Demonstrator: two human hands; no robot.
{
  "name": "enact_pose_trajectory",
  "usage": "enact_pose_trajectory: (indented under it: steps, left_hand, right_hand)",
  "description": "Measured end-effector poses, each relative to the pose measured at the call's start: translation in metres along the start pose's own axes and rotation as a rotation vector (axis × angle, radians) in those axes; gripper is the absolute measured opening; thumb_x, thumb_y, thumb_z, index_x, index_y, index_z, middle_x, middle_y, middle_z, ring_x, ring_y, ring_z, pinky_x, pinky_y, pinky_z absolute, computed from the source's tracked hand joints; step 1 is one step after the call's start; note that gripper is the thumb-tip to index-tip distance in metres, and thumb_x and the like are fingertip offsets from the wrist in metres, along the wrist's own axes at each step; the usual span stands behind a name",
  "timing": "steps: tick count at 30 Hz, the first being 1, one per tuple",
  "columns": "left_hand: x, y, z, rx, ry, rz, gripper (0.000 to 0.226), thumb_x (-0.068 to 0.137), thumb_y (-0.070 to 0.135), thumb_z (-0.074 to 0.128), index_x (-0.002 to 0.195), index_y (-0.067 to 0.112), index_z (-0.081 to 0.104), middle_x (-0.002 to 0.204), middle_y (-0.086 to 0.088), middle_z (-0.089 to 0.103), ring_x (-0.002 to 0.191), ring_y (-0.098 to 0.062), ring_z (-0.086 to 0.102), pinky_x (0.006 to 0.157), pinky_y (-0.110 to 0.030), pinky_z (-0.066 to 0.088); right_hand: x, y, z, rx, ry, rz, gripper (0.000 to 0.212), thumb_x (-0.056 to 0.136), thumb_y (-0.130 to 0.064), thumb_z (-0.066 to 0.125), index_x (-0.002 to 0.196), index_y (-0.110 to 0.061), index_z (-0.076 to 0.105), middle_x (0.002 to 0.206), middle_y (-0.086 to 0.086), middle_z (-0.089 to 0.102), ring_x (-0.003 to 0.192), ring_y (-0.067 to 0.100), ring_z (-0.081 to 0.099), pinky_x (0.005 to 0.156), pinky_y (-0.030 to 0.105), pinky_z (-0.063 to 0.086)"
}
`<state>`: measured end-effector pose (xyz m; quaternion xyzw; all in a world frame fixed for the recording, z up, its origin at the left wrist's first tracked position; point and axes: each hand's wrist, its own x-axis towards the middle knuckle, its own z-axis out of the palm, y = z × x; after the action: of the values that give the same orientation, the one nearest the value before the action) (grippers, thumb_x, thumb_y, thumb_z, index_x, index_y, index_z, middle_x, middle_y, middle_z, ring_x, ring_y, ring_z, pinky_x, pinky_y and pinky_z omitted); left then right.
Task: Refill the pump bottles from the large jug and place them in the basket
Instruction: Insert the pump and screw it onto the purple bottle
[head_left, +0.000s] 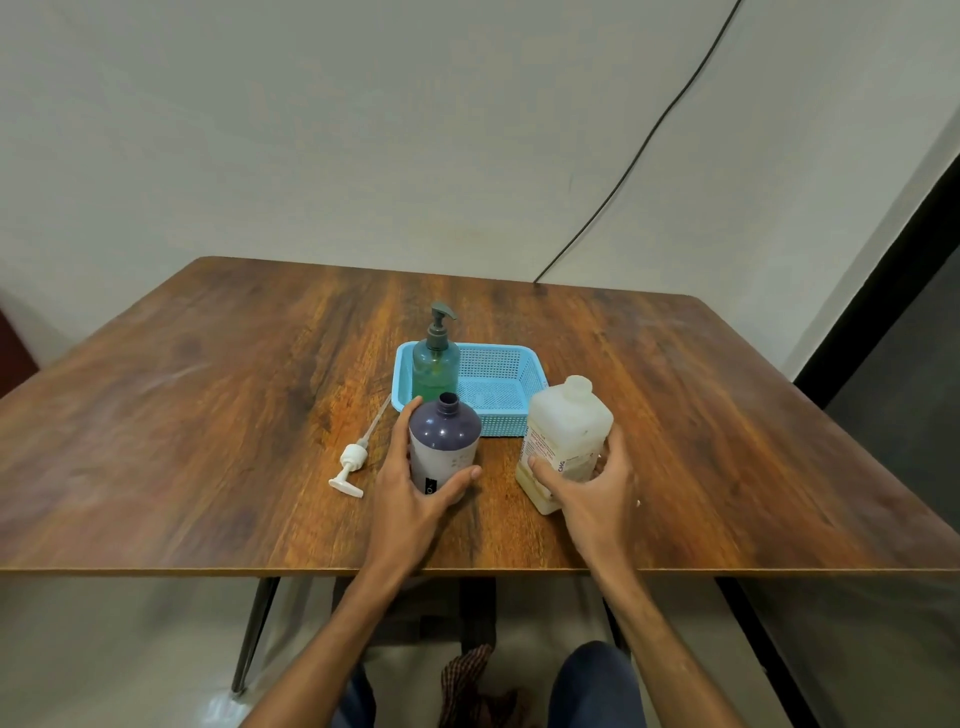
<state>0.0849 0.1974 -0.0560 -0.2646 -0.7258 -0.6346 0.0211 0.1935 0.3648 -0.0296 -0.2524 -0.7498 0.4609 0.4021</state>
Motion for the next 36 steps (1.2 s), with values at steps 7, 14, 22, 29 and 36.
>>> enact_pose_trajectory:
  steps: [7,14,22,29,36]
  left_hand:
    - [-0.003,0.006,0.000,0.025,0.006,-0.005,0.096,0.075,0.047,0.083,0.151,0.041,0.025,0.137,0.035,0.040,0.119,0.029,0.041,0.094,0.001,0.040]
    - [-0.004,0.011,-0.003,-0.013,0.006,-0.037,0.108,0.072,0.046,0.087,0.157,0.036,0.021,0.143,0.027,0.040,0.122,0.025,0.042,0.098,-0.003,0.041]
    - [-0.016,0.017,-0.035,-0.019,0.069,0.060,0.093,0.078,0.046,0.077,0.156,0.037,0.026,0.138,0.029,0.051,0.131,0.000,0.051,0.105,-0.024,0.044]
    - [-0.011,-0.008,-0.071,0.257,0.201,0.079,0.050,0.094,0.034,0.067,0.141,0.022,0.053,0.139,0.007,0.051,0.122,-0.001,0.051,0.101,-0.035,0.051]
    - [0.006,-0.028,-0.078,0.551,0.113,-0.123,0.063,0.089,0.049,0.071,0.141,0.019,0.053,0.140,-0.004,0.054,0.124,-0.021,0.051,0.096,-0.036,0.045]
  right_hand:
    - [-0.006,0.004,-0.004,0.034,-0.033,-0.002,0.090,0.058,-0.046,0.094,0.131,-0.040,0.041,0.125,-0.023,0.055,0.120,0.006,0.056,0.085,0.032,0.058]
    - [-0.045,-0.014,-0.002,-0.070,0.239,-0.161,0.092,0.066,-0.040,0.092,0.141,-0.020,0.043,0.136,-0.006,0.049,0.119,0.016,0.052,0.090,0.020,0.049]
    - [-0.074,-0.027,0.047,-0.003,-0.065,-0.268,0.053,0.079,-0.021,0.085,0.122,-0.022,0.056,0.108,-0.012,0.056,0.104,0.009,0.056,0.084,0.021,0.050]
    - [-0.056,-0.022,0.079,0.039,-0.165,-0.076,0.086,0.071,-0.041,0.088,0.139,-0.034,0.036,0.132,-0.014,0.048,0.122,0.005,0.051,0.097,0.032,0.053]
    - [-0.042,-0.013,0.093,0.061,-0.266,-0.039,0.087,0.069,-0.042,0.090,0.138,-0.040,0.038,0.129,-0.032,0.045,0.124,-0.010,0.044,0.102,0.022,0.047]
